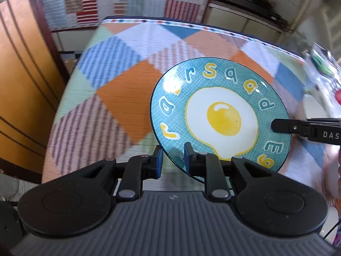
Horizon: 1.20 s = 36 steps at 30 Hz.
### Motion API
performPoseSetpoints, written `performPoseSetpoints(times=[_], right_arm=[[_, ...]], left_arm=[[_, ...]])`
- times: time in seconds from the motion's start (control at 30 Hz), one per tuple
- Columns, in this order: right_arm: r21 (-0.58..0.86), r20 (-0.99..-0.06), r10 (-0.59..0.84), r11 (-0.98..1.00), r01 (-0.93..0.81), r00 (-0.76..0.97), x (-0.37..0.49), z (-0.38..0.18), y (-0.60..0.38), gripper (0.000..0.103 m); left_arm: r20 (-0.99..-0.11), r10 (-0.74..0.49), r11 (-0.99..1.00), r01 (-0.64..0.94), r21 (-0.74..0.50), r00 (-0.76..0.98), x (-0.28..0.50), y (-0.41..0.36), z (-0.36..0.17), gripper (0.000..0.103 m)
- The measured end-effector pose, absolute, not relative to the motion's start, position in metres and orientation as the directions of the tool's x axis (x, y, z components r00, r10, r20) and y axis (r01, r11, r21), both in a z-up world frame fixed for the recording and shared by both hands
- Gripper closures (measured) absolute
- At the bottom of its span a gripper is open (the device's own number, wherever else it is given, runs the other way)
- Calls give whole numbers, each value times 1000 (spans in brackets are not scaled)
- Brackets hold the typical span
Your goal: Organize plates and bowls
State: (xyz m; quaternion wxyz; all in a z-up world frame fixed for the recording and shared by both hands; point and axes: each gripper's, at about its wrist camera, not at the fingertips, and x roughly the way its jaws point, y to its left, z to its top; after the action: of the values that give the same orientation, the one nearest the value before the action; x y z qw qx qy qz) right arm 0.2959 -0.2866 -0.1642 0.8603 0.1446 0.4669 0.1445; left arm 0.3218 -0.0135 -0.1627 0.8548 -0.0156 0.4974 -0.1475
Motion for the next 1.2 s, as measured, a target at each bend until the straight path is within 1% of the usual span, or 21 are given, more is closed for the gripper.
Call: performPoseSetpoints(times=[0.1, 0.2, 0.3, 0.63, 0.87, 1.03, 1.17, 1.2], right_arm=[[359, -773, 357, 928, -102, 524, 284, -162, -296, 86], [366, -779, 346, 928, -69, 523, 277, -167, -308, 86], [383, -779, 344, 923, -37, 523, 271, -176, -316, 86], [379, -795, 322, 925, 7, 515, 275, -197, -324, 86], [346, -801, 301, 938, -11, 518, 279, -198, -320, 84], [284, -837, 235, 958, 26, 494, 280, -204, -311, 80], [245, -851, 191, 968, 50, 489, 276, -197, -306, 77], [229, -850, 177, 972, 46, 496, 273, -192, -305, 76]], left_arm=[[-849, -275, 949, 267, -165, 452, 318, -29, -161, 85], [-853, -283, 943, 291, -164, 438, 316, -40, -164, 85], [-859, -270, 939, 315, -136, 436, 313, -52, -169, 84], [-868, -249, 936, 336, -102, 429, 323, -70, -183, 84], [-875, -248, 940, 320, -114, 416, 331, -70, -190, 84], [-886, -244, 935, 337, -108, 395, 330, -73, -193, 82], [-899, -231, 930, 355, -92, 371, 322, -74, -184, 76], [-900, -223, 929, 361, -80, 374, 318, -73, -179, 71]])
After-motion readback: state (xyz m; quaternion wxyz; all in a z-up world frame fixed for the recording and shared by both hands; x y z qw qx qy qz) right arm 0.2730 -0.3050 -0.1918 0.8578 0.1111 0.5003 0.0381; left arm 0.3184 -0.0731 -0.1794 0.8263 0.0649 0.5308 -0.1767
